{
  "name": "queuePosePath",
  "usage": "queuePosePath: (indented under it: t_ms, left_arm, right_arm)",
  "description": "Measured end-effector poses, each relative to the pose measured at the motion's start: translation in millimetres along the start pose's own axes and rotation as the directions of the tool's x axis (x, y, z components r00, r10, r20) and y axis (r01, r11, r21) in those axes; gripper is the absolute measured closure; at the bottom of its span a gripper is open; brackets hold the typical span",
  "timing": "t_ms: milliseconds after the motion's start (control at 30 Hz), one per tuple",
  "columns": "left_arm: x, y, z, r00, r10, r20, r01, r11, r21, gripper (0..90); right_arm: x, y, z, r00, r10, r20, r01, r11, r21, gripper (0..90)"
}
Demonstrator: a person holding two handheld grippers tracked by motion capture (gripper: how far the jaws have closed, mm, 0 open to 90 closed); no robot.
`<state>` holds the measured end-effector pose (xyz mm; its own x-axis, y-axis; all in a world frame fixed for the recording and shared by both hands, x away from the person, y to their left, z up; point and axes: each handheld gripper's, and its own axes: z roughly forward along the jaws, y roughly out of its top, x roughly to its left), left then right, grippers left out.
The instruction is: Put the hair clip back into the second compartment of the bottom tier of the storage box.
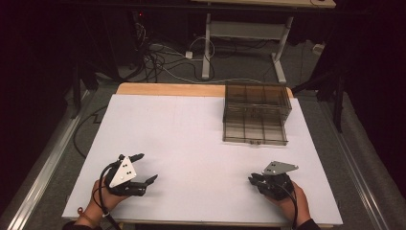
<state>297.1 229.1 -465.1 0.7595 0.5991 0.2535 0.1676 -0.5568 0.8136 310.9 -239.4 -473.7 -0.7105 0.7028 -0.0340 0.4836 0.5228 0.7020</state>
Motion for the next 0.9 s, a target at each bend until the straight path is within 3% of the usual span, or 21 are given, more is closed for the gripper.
queuePosePath:
  t_ms: [533,900]
  left_arm:
    - [-1.0,0.4,0.2,1.0000,0.001,0.002,-0.001,1.0000,-0.002,17.1]
    - [-2.4,0.7,0.2,1.0000,-0.002,0.008,0.002,1.0000,0.000,17.1]
  right_arm:
    - [1.7,1.1,-12.0,0.9992,-0.028,0.029,0.029,0.998,-0.062,79.2]
    - [0.8,2.4,-20.1,0.9989,-0.020,0.043,0.025,0.995,-0.099,79.2]
